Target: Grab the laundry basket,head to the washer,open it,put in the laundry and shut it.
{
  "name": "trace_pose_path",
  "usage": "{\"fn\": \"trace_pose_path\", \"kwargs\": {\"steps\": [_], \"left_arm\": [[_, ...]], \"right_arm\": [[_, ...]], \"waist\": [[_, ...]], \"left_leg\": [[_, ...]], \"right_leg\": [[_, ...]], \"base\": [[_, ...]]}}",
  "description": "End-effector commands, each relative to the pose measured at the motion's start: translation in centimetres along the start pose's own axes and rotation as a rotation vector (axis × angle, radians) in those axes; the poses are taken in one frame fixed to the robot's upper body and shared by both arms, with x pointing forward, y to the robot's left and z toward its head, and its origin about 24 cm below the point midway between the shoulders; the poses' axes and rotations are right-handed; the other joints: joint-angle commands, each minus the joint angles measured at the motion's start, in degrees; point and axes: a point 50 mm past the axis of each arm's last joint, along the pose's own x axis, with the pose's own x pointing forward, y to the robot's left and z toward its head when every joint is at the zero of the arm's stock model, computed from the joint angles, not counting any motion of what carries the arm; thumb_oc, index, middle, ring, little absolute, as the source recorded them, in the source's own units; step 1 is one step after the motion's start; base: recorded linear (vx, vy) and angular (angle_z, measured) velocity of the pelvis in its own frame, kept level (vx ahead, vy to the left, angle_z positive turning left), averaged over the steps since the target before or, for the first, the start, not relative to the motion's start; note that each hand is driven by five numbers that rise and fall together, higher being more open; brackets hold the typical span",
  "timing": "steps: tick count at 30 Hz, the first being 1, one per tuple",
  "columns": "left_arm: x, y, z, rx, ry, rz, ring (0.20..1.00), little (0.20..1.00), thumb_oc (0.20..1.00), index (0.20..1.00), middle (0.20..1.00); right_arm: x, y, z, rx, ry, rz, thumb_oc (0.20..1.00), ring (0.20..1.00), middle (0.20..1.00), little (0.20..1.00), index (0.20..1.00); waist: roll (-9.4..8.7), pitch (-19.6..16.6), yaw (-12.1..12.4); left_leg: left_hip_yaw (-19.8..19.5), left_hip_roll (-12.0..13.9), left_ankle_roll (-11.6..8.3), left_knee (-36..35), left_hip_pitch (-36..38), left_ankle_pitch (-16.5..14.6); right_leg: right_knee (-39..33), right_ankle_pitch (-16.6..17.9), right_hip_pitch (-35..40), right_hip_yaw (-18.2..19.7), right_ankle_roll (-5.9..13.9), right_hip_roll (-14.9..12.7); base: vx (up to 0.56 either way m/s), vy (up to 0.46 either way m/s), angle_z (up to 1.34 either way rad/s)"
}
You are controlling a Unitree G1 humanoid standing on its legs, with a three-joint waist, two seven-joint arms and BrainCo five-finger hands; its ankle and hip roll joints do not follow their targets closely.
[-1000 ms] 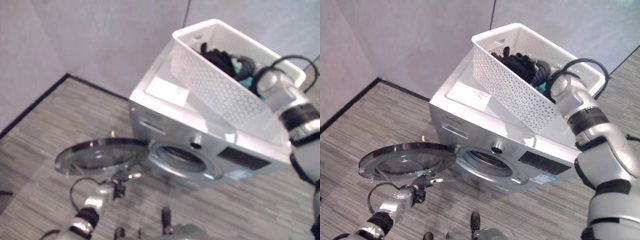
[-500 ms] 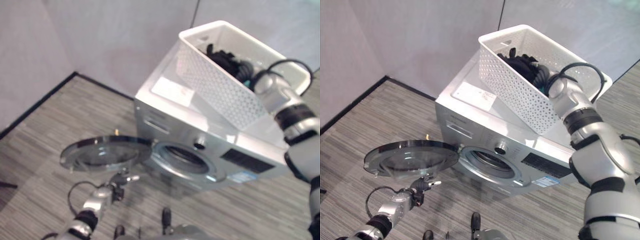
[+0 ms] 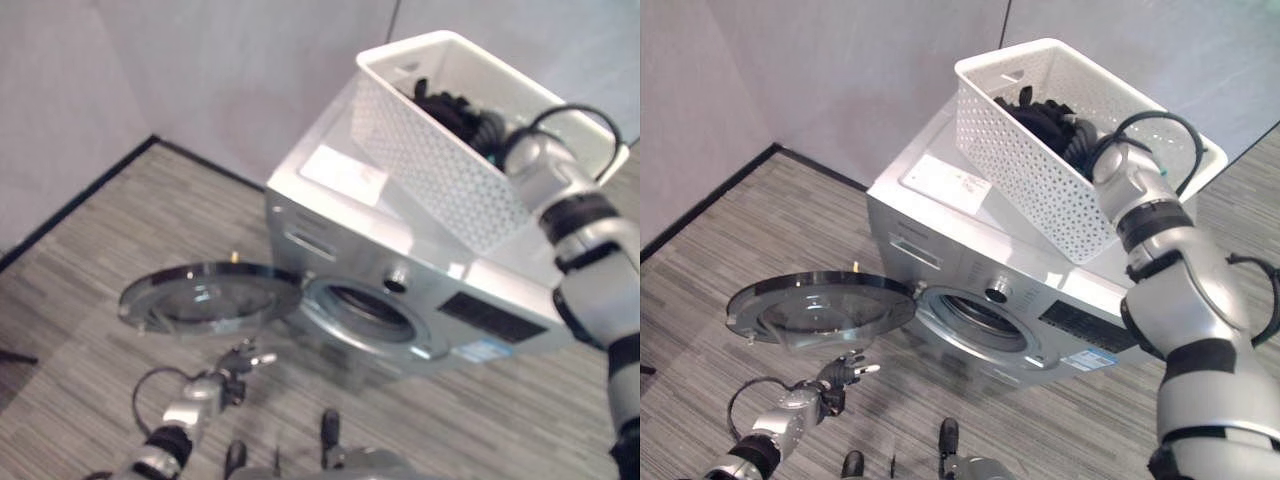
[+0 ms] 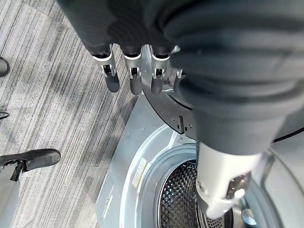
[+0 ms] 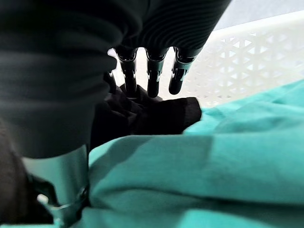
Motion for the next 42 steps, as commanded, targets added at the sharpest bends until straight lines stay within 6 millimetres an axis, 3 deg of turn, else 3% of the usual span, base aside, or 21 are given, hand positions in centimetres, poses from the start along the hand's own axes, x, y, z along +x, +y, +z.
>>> {"fn": "trace_pose_path", "kwargs": {"steps": [1, 5, 13, 14, 16, 17, 26, 28, 33, 42], "left_arm": [[0.6, -0.1, 3.1, 0.062, -0.088, -0.015, 1.000, 1.000, 1.000, 1.000, 1.000], [0.6, -0.2, 3.0, 0.069, -0.078, -0.021, 1.000, 1.000, 1.000, 1.000, 1.000], [0.8, -0.3, 2.4, 0.080, -0.040, -0.026, 1.000, 1.000, 1.000, 1.000, 1.000], [0.9, -0.4, 2.1, 0.073, -0.027, -0.029, 1.000, 1.000, 1.000, 1.000, 1.000], [0.9, -0.4, 2.0, 0.071, -0.023, -0.029, 1.000, 1.000, 1.000, 1.000, 1.000], [0.9, -0.5, 2.0, 0.062, -0.023, -0.037, 1.000, 1.000, 1.000, 1.000, 1.000], [1.0, -0.9, 1.9, 0.066, -0.016, -0.046, 1.000, 1.000, 1.000, 1.000, 1.000], [1.0, -1.1, 2.1, 0.070, -0.027, -0.056, 1.000, 1.000, 1.000, 1.000, 1.000], [0.9, -0.8, 2.2, 0.067, -0.039, -0.040, 1.000, 1.000, 1.000, 1.000, 1.000], [0.1, -0.3, 3.1, 0.069, -0.108, -0.050, 1.000, 1.000, 1.000, 1.000, 1.000]], "right_arm": [[0.0, -2.0, -1.2, -0.081, 0.102, -0.043, 1.000, 1.000, 1.000, 1.000, 1.000], [-0.3, -2.4, -2.6, -0.114, 0.164, -0.026, 1.000, 1.000, 1.000, 1.000, 1.000], [-1.6, -5.2, -6.1, -0.207, 0.280, -0.036, 1.000, 1.000, 1.000, 1.000, 1.000], [-2.0, -5.0, -7.3, -0.209, 0.304, -0.023, 1.000, 1.000, 1.000, 1.000, 1.000], [-2.1, -4.8, -7.9, -0.201, 0.313, -0.015, 1.000, 1.000, 1.000, 1.000, 1.000], [-2.5, -4.3, -9.2, -0.195, 0.340, 0.008, 1.000, 1.000, 1.000, 1.000, 1.000], [-3.2, -2.3, -11.5, -0.192, 0.381, 0.088, 1.000, 1.000, 1.000, 1.000, 1.000], [-3.4, -0.7, -12.5, -0.180, 0.400, 0.140, 1.000, 1.000, 1.000, 1.000, 1.000], [-3.3, 2.5, -12.5, -0.144, 0.367, 0.235, 1.000, 1.000, 1.000, 1.000, 1.000], [-3.1, 5.8, -11.5, -0.110, 0.317, 0.329, 1.000, 1.000, 1.000, 1.000, 1.000]], "waist": [[1.21, 2.3, 2.6], [1.22, 2.3, 2.4], [0.73, 2.1, 1.2], [0.29, 1.8, 0.8], [0.06, 1.7, 0.7], [-0.38, 1.4, 0.4], [-1.74, 0.9, -1.1], [-1.81, 1.1, -1.4], [-1.45, 2.0, -1.5], [0.48, 4.7, -0.5]], "left_leg": [[2.7, 4.9, 4.11, 1.1, 3.1, 16.8], [2.7, 5.1, 4.02, 1.0, 2.9, 17.0], [3.6, 5.4, 3.83, 1.1, 3.3, 16.5], [3.9, 5.5, 3.78, 1.3, 3.8, 15.8], [4.1, 5.6, 3.77, 1.4, 4.0, 15.6], [4.4, 5.6, 3.79, 1.7, 4.4, 14.8], [6.1, 6.2, 4.00, 2.7, 5.6, 12.4], [6.6, 6.1, 4.26, 3.2, 5.9, 11.3], [7.2, 5.7, 4.48, 3.4, 5.8, 10.7], [6.4, 5.1, 4.84, 4.1, 4.1, 11.7]], "right_leg": [[15.9, -10.6, -5.3, 1.5, 4.90, -2.2], [16.0, -10.6, -5.7, 1.5, 4.98, -2.1], [15.9, -10.7, -5.5, 1.7, 5.17, -2.2], [15.5, -10.5, -4.9, 2.1, 5.26, -2.1], [15.4, -10.4, -4.8, 2.2, 5.31, -2.1], [15.2, -10.3, -4.4, 2.5, 5.45, -2.0], [15.0, -9.9, -3.9, 3.7, 5.77, -1.4], [15.2, -9.7, -4.2, 4.3, 5.89, -1.3], [15.4, -9.3, -5.2, 4.9, 6.09, -1.3], [16.4, -9.4, -6.9, 4.7, 5.81, -2.3]], "base": [[0.00, 0.000, 0.00], [0.00, 0.000, 0.00], [0.01, 0.014, 0.00], [0.04, 0.039, 0.00], [0.04, 0.023, -0.03], [0.03, 0.010, -0.05], [0.01, 0.019, -0.07], [-0.03, 0.018, -0.10], [-0.03, 0.006, -0.10], [-0.05, -0.005, -0.02]]}}
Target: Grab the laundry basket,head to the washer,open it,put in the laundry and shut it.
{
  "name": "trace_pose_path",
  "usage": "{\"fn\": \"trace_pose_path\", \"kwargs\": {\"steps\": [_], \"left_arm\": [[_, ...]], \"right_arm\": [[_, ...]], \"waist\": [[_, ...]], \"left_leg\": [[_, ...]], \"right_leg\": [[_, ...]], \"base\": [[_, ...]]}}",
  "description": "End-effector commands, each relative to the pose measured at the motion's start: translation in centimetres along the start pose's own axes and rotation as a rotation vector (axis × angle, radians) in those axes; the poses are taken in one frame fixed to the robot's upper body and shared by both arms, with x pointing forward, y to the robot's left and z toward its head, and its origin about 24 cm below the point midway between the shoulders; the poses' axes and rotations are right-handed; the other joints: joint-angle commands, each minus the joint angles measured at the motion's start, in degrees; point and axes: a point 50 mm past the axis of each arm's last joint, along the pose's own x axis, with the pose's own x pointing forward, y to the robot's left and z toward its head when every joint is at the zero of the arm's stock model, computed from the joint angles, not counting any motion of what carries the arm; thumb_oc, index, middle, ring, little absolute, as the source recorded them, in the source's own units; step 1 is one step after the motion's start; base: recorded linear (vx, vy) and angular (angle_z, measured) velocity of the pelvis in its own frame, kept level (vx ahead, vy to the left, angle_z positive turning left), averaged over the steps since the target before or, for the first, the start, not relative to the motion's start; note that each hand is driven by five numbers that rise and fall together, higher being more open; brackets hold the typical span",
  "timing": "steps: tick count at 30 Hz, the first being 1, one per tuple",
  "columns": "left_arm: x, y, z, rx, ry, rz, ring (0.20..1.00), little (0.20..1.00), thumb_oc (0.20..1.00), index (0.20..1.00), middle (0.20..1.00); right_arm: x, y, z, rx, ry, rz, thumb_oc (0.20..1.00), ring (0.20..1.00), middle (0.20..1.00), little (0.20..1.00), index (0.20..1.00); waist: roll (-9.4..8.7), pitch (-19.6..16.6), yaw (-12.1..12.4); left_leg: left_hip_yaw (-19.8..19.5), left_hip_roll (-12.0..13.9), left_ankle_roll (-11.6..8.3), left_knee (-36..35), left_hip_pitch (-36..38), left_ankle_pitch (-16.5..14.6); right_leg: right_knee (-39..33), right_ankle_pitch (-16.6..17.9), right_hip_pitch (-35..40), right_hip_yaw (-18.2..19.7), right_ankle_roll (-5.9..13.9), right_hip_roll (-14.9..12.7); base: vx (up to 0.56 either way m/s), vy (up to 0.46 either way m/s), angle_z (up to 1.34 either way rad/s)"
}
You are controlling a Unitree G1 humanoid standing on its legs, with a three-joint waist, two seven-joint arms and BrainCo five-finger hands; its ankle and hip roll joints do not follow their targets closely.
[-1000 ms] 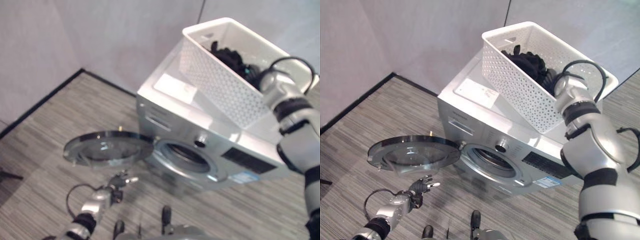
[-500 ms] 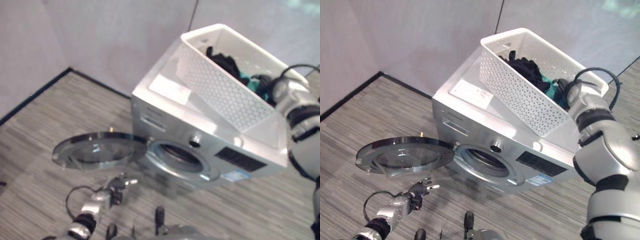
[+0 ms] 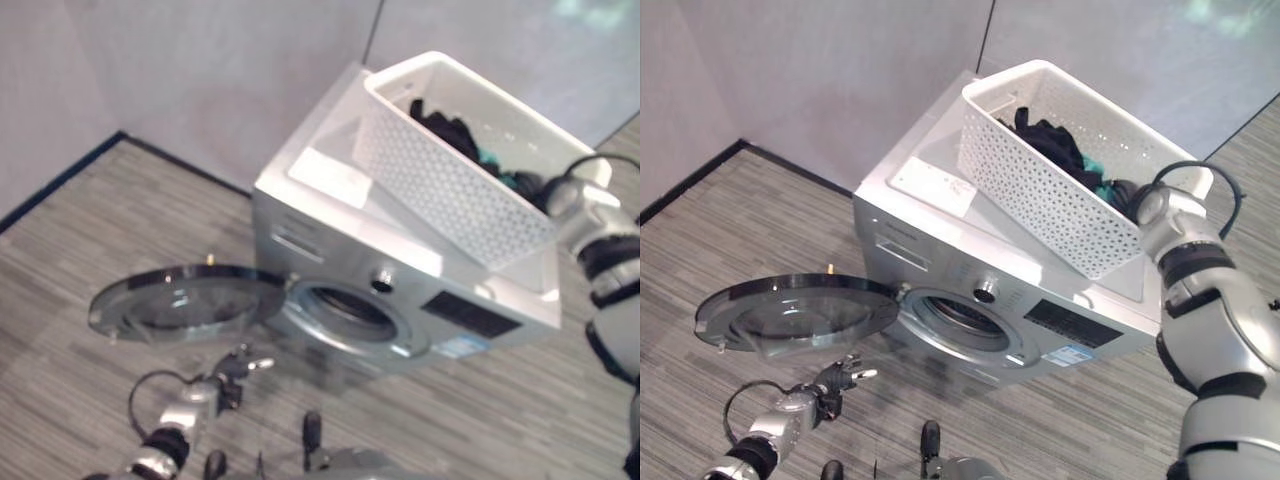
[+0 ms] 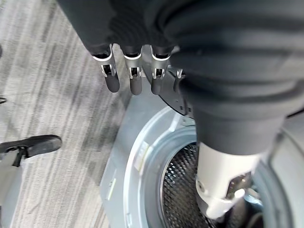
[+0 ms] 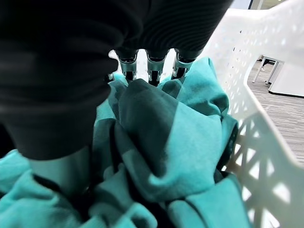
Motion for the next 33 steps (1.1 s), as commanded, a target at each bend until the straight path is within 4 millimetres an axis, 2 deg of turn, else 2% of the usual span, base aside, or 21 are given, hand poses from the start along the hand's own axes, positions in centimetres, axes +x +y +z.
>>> {"fn": "trace_pose_path", "kwargs": {"steps": [1, 3, 4, 5, 6, 14, 21, 23, 25, 26, 27, 28, 30, 31, 33], "left_arm": [[0.6, -0.7, 3.0, 0.038, -0.103, -0.041, 1.000, 1.000, 1.000, 1.000, 1.000], [0.5, -0.6, 3.0, 0.044, -0.107, -0.043, 1.000, 1.000, 1.000, 1.000, 1.000], [0.5, -0.6, 3.1, 0.048, -0.106, -0.043, 1.000, 1.000, 1.000, 1.000, 1.000], [0.5, -0.5, 3.1, 0.050, -0.109, -0.040, 1.000, 1.000, 1.000, 1.000, 1.000], [0.5, -0.5, 3.3, 0.051, -0.114, -0.039, 1.000, 1.000, 1.000, 1.000, 1.000], [0.7, -1.0, 3.8, 0.060, -0.125, -0.045, 1.000, 1.000, 1.000, 1.000, 1.000], [0.9, -1.2, 4.0, 0.062, -0.132, -0.044, 1.000, 1.000, 1.000, 1.000, 1.000], [1.0, -1.2, 4.1, 0.050, -0.137, -0.037, 1.000, 1.000, 1.000, 1.000, 1.000], [1.0, -1.3, 4.0, 0.031, -0.144, -0.027, 1.000, 1.000, 1.000, 1.000, 1.000], [1.0, -1.3, 4.0, 0.031, -0.144, -0.027, 1.000, 1.000, 1.000, 1.000, 1.000], [0.9, -1.2, 3.9, 0.021, -0.147, -0.025, 1.000, 1.000, 1.000, 1.000, 1.000], [0.9, -1.2, 3.9, 0.021, -0.148, -0.025, 1.000, 1.000, 1.000, 1.000, 1.000], [0.9, -1.1, 3.9, 0.016, -0.153, -0.017, 1.000, 1.000, 1.000, 1.000, 1.000], [0.9, -1.1, 3.9, 0.016, -0.153, -0.017, 1.000, 1.000, 1.000, 1.000, 1.000], [0.7, -0.8, 3.5, 0.002, -0.156, -0.012, 1.000, 1.000, 1.000, 1.000, 1.000]], "right_arm": [[0.4, 2.7, -2.5, -0.039, 0.107, 0.091, 1.000, 1.000, 1.000, 1.000, 1.000], [0.5, 3.1, -2.0, -0.028, 0.092, 0.103, 1.000, 1.000, 1.000, 1.000, 1.000], [0.7, 3.3, -1.6, -0.026, 0.085, 0.109, 0.542, 0.542, 0.542, 0.542, 0.542], [0.7, 3.4, -1.3, -0.022, 0.078, 0.111, 0.354, 0.354, 0.354, 0.354, 0.354], [0.9, 3.7, -0.7, -0.015, 0.063, 0.113, 0.200, 0.200, 0.200, 0.200, 0.200], [1.3, 4.3, 0.6, 0.007, 0.040, 0.103, 0.200, 0.200, 0.200, 0.200, 0.200], [1.3, 4.1, 1.3, 0.037, 0.010, 0.070, 0.200, 0.200, 0.200, 0.200, 0.200], [1.2, 3.1, 2.1, 0.055, -0.031, 0.009, 0.200, 0.200, 0.200, 0.200, 0.200], [0.7, 0.9, 2.6, 0.093, -0.072, -0.103, 0.200, 0.200, 0.200, 0.200, 0.200], [0.7, 0.9, 2.6, 0.093, -0.071, -0.104, 0.200, 0.200, 0.200, 0.200, 0.200], [0.4, -0.2, 2.7, 0.119, -0.087, -0.154, 0.200, 0.200, 0.200, 0.200, 0.200], [0.4, -0.2, 2.7, 0.119, -0.086, -0.155, 0.200, 0.200, 0.200, 0.200, 0.200], [-0.1, -1.9, 2.9, 0.152, -0.110, -0.225, 0.200, 0.200, 0.200, 0.200, 0.200], [-0.1, -1.9, 2.9, 0.152, -0.110, -0.225, 0.200, 0.200, 0.200, 0.200, 0.200], [-2.2, -6.4, 3.0, 0.126, -0.163, -0.415, 0.200, 0.200, 0.200, 0.200, 0.200]], "waist": [[4.63, 4.0, 0.3], [4.95, 4.4, 0.5], [5.05, 4.6, 0.7], [5.15, 4.8, 0.8], [5.35, 5.3, 1.1], [5.75, 6.2, 1.4], [5.92, 7.1, 1.2], [6.09, 7.4, 1.0], [6.16, 7.2, 0.7], [6.16, 7.2, 0.8], [6.15, 7.1, 0.7], [6.15, 7.1, 0.7], [6.12, 7.0, 0.6], [6.12, 7.0, 0.6], [6.04, 6.5, 0.4]], "left_leg": [[2.4, 5.2, 4.76, 5.1, 1.2, 12.0], [2.2, 5.1, 4.78, 5.2, 0.6, 12.5], [2.0, 5.0, 4.80, 5.3, 0.3, 12.6], [1.9, 5.0, 4.83, 5.3, 0.0, 12.7], [1.9, 4.9, 4.91, 5.4, -0.4, 12.8], [1.8, 4.5, 5.23, 5.7, -2.0, 12.5], [1.8, 4.1, 5.45, 5.6, -3.1, 11.7], [2.0, 3.8, 5.55, 5.5, -3.3, 11.0], [2.3, 3.5, 5.66, 5.3, -3.0, 10.1], [2.3, 3.5, 5.67, 5.3, -3.0, 10.1], [2.4, 3.4, 5.71, 5.2, -2.8, 9.7], [2.4, 3.4, 5.71, 5.2, -2.8, 9.7], [2.5, 3.2, 5.75, 5.2, -2.7, 9.3], [2.5, 3.2, 5.75, 5.2, -2.7, 9.3], [2.8, 2.8, 5.77, 5.1, -2.0, 7.9]], "right_leg": [[15.6, -9.4, -7.2, 1.4, 5.58, -2.6], [15.5, -9.3, -7.5, 1.3, 5.57, -2.8], [15.5, -9.2, -7.8, 1.3, 5.56, -2.8], [15.6, -9.2, -8.0, 1.3, 5.53, -2.8], [15.7, -9.0, -8.5, 1.5, 5.57, -2.9], [15.7, -8.3, -10.1, 1.7, 5.73, -3.3], [16.0, -7.9, -11.3, 1.7, 5.95, -3.8], [16.2, -7.6, -11.7, 1.6, 6.05, -4.2], [15.8, -7.1, -11.2, 1.5, 6.27, -4.7], [15.8, -7.1, -11.2, 1.5, 6.28, -4.7], [15.6, -6.9, -11.0, 1.4, 6.34, -4.8], [15.6, -6.9, -11.0, 1.4, 6.34, -4.8], [15.6, -6.6, -10.9, 1.3, 6.40, -4.9], [15.6, -6.6, -10.9, 1.3, 6.40, -4.9], [15.5, -6.3, -9.9, 0.9, 6.60, -5.5]], "base": [[-0.05, -0.015, 0.01], [-0.05, -0.013, 0.01], [-0.04, -0.008, 0.04], [-0.06, -0.012, 0.04], [-0.06, -0.010, 0.05], [-0.03, -0.006, -0.02], [-0.02, 0.000, -0.01], [-0.01, 0.016, -0.01], [0.00, 0.000, 0.00], [0.00, 0.000, 0.00], [0.00, 0.000, 0.00], [0.00, 0.000, 0.00], [0.00, 0.000, 0.00], [0.00, 0.000, 0.00], [0.01, 0.046, 0.03]]}}
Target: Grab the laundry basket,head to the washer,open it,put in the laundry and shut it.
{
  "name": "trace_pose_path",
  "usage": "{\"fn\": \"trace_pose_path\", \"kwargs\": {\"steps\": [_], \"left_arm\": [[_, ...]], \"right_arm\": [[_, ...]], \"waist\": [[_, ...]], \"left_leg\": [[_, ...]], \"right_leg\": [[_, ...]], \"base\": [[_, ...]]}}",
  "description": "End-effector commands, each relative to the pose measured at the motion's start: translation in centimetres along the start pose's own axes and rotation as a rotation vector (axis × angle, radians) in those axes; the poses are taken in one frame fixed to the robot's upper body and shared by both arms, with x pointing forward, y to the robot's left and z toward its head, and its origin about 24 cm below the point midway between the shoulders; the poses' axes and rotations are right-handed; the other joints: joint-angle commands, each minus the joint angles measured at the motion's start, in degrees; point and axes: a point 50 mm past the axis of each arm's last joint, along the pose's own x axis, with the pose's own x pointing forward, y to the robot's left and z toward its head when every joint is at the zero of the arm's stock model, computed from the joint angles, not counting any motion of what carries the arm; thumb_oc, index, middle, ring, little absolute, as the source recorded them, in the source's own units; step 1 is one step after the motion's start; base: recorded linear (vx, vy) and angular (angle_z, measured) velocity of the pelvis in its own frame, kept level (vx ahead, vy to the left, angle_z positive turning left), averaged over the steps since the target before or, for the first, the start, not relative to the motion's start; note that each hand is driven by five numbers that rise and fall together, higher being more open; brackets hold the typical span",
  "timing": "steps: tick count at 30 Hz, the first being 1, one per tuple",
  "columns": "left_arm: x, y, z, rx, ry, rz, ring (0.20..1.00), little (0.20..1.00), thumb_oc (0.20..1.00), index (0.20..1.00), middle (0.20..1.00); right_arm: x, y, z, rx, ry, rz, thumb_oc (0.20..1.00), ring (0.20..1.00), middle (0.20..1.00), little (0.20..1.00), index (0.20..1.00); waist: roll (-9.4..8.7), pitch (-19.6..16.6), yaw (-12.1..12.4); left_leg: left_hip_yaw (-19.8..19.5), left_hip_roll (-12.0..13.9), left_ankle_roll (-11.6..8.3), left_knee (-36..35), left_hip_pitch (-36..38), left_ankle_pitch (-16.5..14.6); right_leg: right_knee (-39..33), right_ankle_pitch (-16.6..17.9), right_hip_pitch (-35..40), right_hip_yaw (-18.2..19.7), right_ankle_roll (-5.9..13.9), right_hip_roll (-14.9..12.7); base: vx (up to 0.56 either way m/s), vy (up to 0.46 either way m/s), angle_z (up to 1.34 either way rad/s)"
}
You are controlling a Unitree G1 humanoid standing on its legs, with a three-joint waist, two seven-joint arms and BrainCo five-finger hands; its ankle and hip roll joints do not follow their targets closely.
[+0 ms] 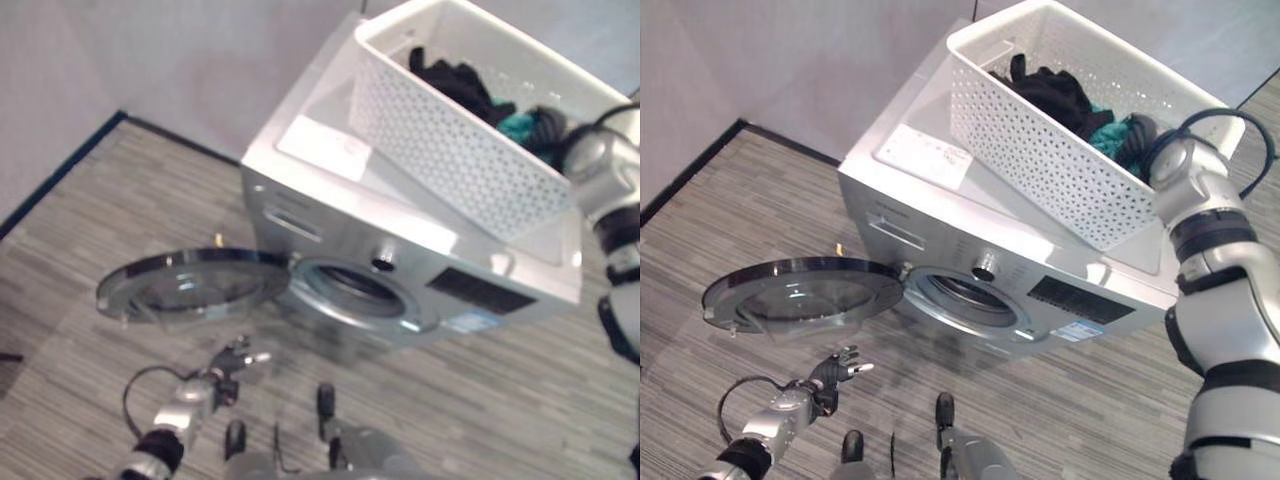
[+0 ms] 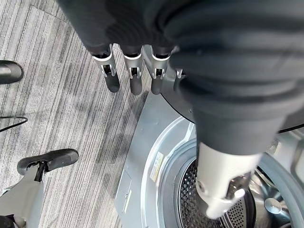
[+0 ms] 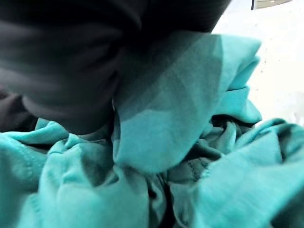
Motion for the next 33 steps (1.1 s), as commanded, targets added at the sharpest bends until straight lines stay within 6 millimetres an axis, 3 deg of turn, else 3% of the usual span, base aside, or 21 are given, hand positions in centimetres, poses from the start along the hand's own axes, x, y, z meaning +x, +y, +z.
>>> {"fn": "trace_pose_path", "kwargs": {"steps": [1, 4, 5, 9, 10, 17, 23, 33], "left_arm": [[0.8, -1.2, 2.7, 0.007, -0.111, -0.037, 1.000, 1.000, 1.000, 1.000, 1.000], [0.7, -1.2, 2.4, 0.002, -0.106, -0.039, 1.000, 1.000, 1.000, 1.000, 1.000], [0.6, -1.0, 2.1, -0.008, -0.103, -0.035, 1.000, 1.000, 1.000, 1.000, 1.000], [0.3, -0.6, 1.6, -0.020, -0.097, -0.022, 1.000, 1.000, 1.000, 1.000, 1.000], [0.1, -0.2, 1.2, -0.032, -0.092, -0.010, 1.000, 1.000, 1.000, 1.000, 1.000], [-0.3, 0.3, 0.1, -0.030, -0.069, 0.011, 1.000, 1.000, 1.000, 1.000, 1.000], [-0.4, 0.3, -0.3, 0.005, -0.057, 0.018, 1.000, 1.000, 1.000, 1.000, 1.000], [-0.3, 0.0, 0.4, 0.047, -0.083, 0.010, 1.000, 1.000, 1.000, 1.000, 1.000]], "right_arm": [[-0.1, 0.1, 0.0, -0.022, -0.028, -0.098, 0.200, 0.200, 0.200, 0.200, 0.200], [-0.4, -1.3, 0.0, -0.036, -0.036, -0.160, 0.200, 0.200, 0.200, 0.200, 0.200], [-0.9, -3.3, 0.3, -0.047, -0.055, -0.253, 0.200, 0.200, 0.200, 0.200, 0.200], [-1.5, -5.1, 0.8, -0.037, -0.092, -0.344, 0.200, 0.200, 0.200, 0.200, 0.200], [-2.2, -6.3, 1.7, -0.027, -0.137, -0.414, 0.200, 0.200, 0.200, 0.200, 0.200], [-3.9, -8.2, 2.5, 0.002, -0.213, -0.577, 0.200, 0.200, 0.200, 0.200, 0.200], [-5.7, -10.4, 4.2, 0.146, -0.318, -0.759, 0.200, 0.200, 0.200, 0.200, 0.200], [-6.8, -14.1, 5.2, 0.227, -0.323, -0.937, 0.200, 0.200, 0.200, 0.200, 0.200]], "waist": [[2.57, 1.8, 0.1], [2.61, 1.3, 0.1], [2.65, 0.7, 0.1], [2.56, -0.1, 0.0], [2.65, -0.7, 0.0], [2.58, -2.6, 0.0], [2.38, -5.0, 0.2], [1.48, -7.2, 0.8]], "left_leg": [[3.3, 3.4, 5.76, 2.3, 2.2, 7.8], [3.4, 3.2, 5.79, 2.1, 2.6, 7.4], [3.5, 3.0, 5.79, 2.1, 3.0, 7.0], [3.6, 2.8, 5.87, 2.2, 3.7, 6.4], [3.7, 2.5, 5.95, 2.1, 4.4, 5.7], [4.0, 1.7, 6.18, 1.5, 6.2, 4.2], [3.9, 0.9, 6.45, 1.2, 7.7, 2.4], [3.4, 0.1, 6.59, 1.6, 9.3, 0.9]], "right_leg": [[13.5, -6.8, -5.9, 0.7, 6.75, -4.9], [13.1, -6.6, -5.3, 0.6, 6.81, -5.0], [12.9, -6.4, -4.7, 0.5, 6.88, -5.2], [12.4, -6.1, -3.6, 0.3, 6.98, -5.5], [12.3, -5.9, -2.9, 0.2, 7.04, -5.6], [11.6, -5.6, -0.8, -0.4, 7.30, -6.1], [11.3, -5.5, 1.2, -0.7, 7.38, -6.6], [10.5, -6.0, 4.2, -1.5, 7.58, -7.3]], "base": [[0.02, 0.040, 0.05], [0.02, 0.016, 0.04], [0.03, 0.018, 0.06], [0.03, 0.013, 0.02], [0.05, 0.016, 0.02], [0.04, 0.014, 0.03], [0.03, 0.005, 0.02], [0.03, 0.013, 0.02]]}}
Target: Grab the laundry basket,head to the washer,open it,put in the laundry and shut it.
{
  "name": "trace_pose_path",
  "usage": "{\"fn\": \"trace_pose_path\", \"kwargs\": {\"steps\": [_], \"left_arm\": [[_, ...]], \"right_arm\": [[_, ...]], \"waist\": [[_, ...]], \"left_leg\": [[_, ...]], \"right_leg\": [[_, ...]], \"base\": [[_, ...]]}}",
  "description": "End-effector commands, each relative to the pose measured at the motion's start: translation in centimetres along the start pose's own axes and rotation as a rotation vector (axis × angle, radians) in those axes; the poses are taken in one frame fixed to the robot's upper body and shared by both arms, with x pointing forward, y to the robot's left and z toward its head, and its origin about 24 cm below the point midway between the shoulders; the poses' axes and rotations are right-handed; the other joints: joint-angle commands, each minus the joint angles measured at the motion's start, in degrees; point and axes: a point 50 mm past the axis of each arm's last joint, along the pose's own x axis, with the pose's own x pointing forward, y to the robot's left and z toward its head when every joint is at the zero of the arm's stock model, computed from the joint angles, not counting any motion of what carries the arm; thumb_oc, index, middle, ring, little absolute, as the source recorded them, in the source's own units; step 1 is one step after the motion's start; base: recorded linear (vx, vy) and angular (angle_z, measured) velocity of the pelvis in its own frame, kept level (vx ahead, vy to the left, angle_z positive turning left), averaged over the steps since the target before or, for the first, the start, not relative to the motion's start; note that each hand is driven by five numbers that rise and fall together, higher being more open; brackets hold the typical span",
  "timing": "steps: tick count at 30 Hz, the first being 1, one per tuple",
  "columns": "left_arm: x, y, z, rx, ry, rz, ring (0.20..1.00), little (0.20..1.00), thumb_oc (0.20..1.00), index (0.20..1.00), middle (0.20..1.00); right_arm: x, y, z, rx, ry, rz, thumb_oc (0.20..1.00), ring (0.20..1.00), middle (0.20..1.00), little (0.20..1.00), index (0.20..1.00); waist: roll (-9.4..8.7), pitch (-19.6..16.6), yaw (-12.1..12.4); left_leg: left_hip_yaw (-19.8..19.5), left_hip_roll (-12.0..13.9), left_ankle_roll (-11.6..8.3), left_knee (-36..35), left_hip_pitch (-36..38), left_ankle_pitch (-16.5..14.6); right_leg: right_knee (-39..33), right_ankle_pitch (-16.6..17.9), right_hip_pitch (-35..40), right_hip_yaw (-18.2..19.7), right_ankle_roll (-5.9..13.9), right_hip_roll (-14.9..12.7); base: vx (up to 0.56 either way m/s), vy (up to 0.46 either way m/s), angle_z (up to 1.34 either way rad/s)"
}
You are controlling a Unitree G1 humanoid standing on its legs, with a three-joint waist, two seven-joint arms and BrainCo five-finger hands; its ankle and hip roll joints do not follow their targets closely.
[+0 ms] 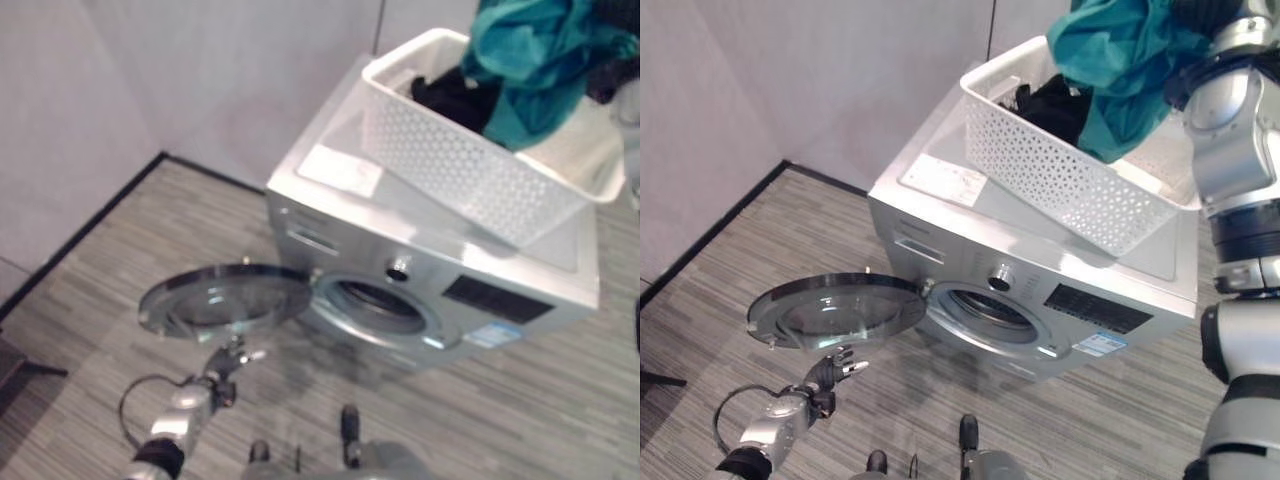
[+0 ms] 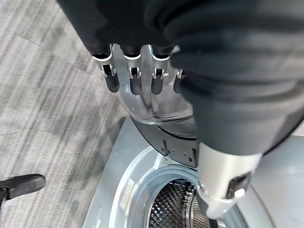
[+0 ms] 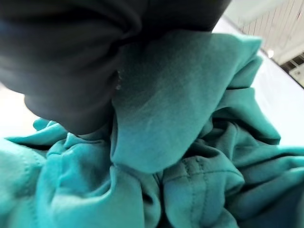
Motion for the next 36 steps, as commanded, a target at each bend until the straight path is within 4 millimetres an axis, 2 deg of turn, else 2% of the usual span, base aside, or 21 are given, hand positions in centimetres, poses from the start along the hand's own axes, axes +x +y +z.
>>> {"fn": "trace_pose_path", "kwargs": {"steps": [1, 10, 16, 18, 24, 25, 27, 31, 36], "left_arm": [[0.1, -0.1, 1.0, 0.107, -0.049, -0.020, 1.000, 1.000, 1.000, 1.000, 1.000], [0.3, 0.0, 1.4, 0.105, -0.063, -0.013, 1.000, 1.000, 1.000, 1.000, 1.000], [0.3, 0.4, 1.6, 0.087, -0.076, 0.011, 1.000, 1.000, 1.000, 1.000, 1.000], [0.2, 0.5, 2.2, 0.096, -0.101, 0.014, 1.000, 1.000, 1.000, 1.000, 1.000], [-0.9, 0.5, 6.1, 0.182, -0.273, -0.016, 1.000, 1.000, 1.000, 1.000, 1.000], [-0.9, 0.5, 6.1, 0.182, -0.272, -0.016, 1.000, 1.000, 1.000, 1.000, 1.000], [-2.9, 0.5, 9.0, 0.254, -0.422, -0.056, 1.000, 1.000, 1.000, 1.000, 1.000], [-4.5, 0.6, 10.4, 0.285, -0.507, -0.079, 1.000, 1.000, 1.000, 1.000, 1.000], [-8.7, 1.5, 12.9, 0.350, -0.659, -0.073, 1.000, 1.000, 1.000, 1.000, 1.000]], "right_arm": [[2.3, -4.4, 1.2, 0.007, -0.013, -0.205, 0.200, 0.200, 0.200, 0.200, 0.200], [4.1, -5.7, 2.2, -0.018, -0.003, -0.254, 0.200, 0.200, 0.200, 0.200, 0.200], [5.3, -7.2, 2.6, -0.084, 0.020, -0.294, 0.200, 0.200, 0.200, 0.200, 0.200], [5.6, -7.7, 3.0, -0.090, 0.015, -0.304, 0.200, 0.200, 0.200, 0.200, 0.200], [5.9, -8.7, 3.7, -0.123, -0.017, -0.323, 0.200, 0.200, 0.200, 0.200, 0.200], [5.9, -8.7, 3.7, -0.122, -0.017, -0.323, 0.200, 0.200, 0.200, 0.200, 0.200], [5.6, -9.0, 3.4, -0.138, -0.029, -0.324, 0.200, 0.200, 0.200, 0.200, 0.200], [5.4, -9.2, 3.9, -0.148, -0.065, -0.328, 0.200, 0.200, 0.200, 0.200, 0.200], [4.7, -8.3, 4.2, -0.155, -0.111, -0.296, 0.200, 0.200, 0.200, 0.200, 0.200]], "waist": [[-1.72, -7.2, 1.2], [-2.63, -8.7, 1.7], [-3.90, -9.8, 2.5], [-4.20, -9.9, 2.8], [-4.80, -10.0, 3.3], [-4.81, -10.0, 3.3], [-4.84, -9.8, 3.9], [-4.47, -9.4, 4.4], [-3.82, -8.5, 5.3]], "left_leg": [[3.8, 1.7, 5.23, 5.0, 0.5, -0.2], [3.4, 1.2, 5.32, 4.8, 1.3, -0.9], [3.0, 0.9, 5.24, 4.7, 1.4, -1.2], [2.8, 0.9, 5.22, 4.8, 1.3, -1.3], [2.2, 0.4, 5.45, 5.3, 1.2, -2.0], [2.2, 0.4, 5.45, 5.3, 1.2, -2.0], [1.9, -0.1, 5.79, 6.3, 1.0, -2.9], [1.8, -0.8, 6.20, 7.3, 0.9, -3.8], [2.6, -2.4, 7.51, 8.6, 1.2, -5.8]], "right_leg": [[13.5, -6.5, -5.3, -0.2, 6.49, -5.5], [12.6, -6.8, -3.5, -0.5, 6.77, -6.1], [11.3, -6.9, -2.4, -0.5, 7.14, -6.6], [11.2, -6.9, -2.2, -0.6, 7.17, -6.7], [10.9, -6.9, -1.6, -0.9, 7.57, -7.3], [10.9, -6.9, -1.6, -0.9, 7.57, -7.3], [10.7, -6.7, -1.2, -0.8, 8.06, -8.0], [10.5, -6.2, -1.1, -0.5, 8.44, -8.7], [9.0, -4.0, -1.6, 1.6, 9.62, -10.4]], "base": [[0.00, 0.000, 0.00], [0.01, 0.021, 0.06], [0.00, 0.015, 0.03], [0.00, 0.000, 0.00], [-0.01, 0.013, 0.02], [-0.03, 0.037, 0.04], [-0.06, 0.079, 0.05], [-0.04, 0.059, 0.02], [-0.08, 0.115, -0.07]]}}
